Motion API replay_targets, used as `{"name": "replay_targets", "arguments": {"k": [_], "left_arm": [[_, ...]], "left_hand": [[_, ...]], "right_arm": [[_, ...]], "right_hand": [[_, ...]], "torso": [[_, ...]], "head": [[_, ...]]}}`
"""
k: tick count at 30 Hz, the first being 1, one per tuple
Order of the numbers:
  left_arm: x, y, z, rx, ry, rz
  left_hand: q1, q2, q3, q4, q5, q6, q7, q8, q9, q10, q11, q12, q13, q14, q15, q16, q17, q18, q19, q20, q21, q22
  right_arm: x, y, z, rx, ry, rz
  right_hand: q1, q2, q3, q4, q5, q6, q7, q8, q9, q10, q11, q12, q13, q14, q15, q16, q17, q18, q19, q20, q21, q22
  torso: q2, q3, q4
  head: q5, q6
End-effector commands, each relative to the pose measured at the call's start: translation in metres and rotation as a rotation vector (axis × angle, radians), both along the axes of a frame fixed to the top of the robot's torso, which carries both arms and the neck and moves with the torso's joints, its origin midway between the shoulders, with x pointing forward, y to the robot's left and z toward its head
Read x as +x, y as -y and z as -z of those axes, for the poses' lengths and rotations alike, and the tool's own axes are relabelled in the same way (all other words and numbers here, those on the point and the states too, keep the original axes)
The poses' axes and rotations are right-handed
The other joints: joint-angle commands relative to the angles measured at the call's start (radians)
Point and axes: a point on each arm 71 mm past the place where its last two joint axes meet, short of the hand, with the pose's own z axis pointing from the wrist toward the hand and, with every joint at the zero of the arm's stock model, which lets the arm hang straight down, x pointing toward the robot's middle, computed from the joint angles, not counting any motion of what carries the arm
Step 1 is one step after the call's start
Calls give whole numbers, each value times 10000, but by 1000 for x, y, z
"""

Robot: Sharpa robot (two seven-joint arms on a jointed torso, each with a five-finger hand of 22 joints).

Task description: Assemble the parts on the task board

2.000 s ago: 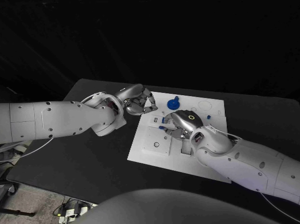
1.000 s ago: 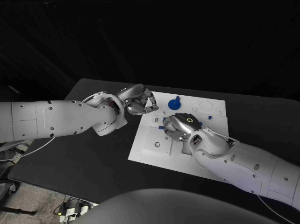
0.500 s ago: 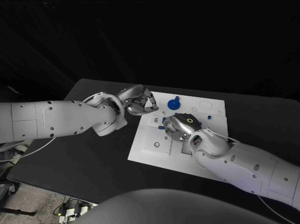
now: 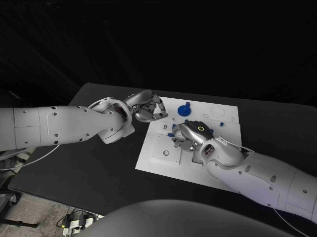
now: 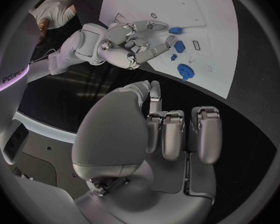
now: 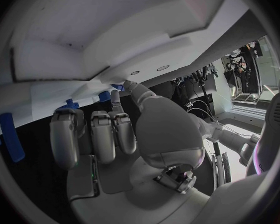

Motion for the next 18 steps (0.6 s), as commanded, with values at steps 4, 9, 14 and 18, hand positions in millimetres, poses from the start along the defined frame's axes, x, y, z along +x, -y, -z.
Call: {"name": "replay_targets", "arguments": {"k": [4, 9, 14, 18], "left_arm": [[0, 2, 1, -42, -209, 114], [0, 3, 2, -31, -255, 125], [0, 3, 2, -21, -290, 121], [0, 3, 2, -17, -311, 112]], "left_hand": [[-14, 72, -42, 8, 62, -51, -54, -44, 7, 1077, -64, 1, 2627, 1033, -76, 25, 2633, -151, 1058, -34, 24, 2629], [-17, 88, -42, 7, 72, -54, -52, -41, 10, 1077, -64, 1, 2627, 1033, -77, 25, 2633, -151, 1058, -36, 24, 2629], [-18, 89, -42, 7, 73, -54, -52, -41, 10, 1077, -64, 1, 2627, 1033, -78, 25, 2633, -151, 1058, -36, 24, 2629], [-20, 104, -41, 6, 81, -55, -50, -37, 14, 1077, -64, 1, 2627, 1033, -79, 25, 2633, -151, 1058, -37, 24, 2629]], "right_arm": [[-4, -3, 3, -100, -129, -232], [-2, -4, 6, -181, -153, -166], [-2, -6, 9, -217, -162, -124], [-1, -6, 11, -220, -92, -30]], "right_hand": [[-102, -11, -58, 104, -467, -112, 35, -138, -102, 1061, 78, 27, 2630, 1024, 91, 35, 2632, 40, 124, 84, -50, 2182], [-78, 4, -56, 104, -493, -114, 35, -154, -121, 1061, 82, 27, 2630, 1024, 95, 35, 2632, 47, 106, 88, -73, 2173], [56, 64, -8, 71, -241, -48, 31, -177, -186, 1061, 79, 27, 2630, 1024, 97, 35, 2632, 56, 84, 96, -102, 2163], [123, 73, 19, 46, -21, -19, 33, -201, -234, 1061, 80, 27, 2630, 1024, 98, 35, 2632, 60, 72, 99, -118, 2158]], "torso": [[3, -1, -3], [6, 1, 4], [6, 2, 6], [3, 2, 5]], "head": [[-13, 0], [-8, 0], [3, 0], [26, 0]]}}
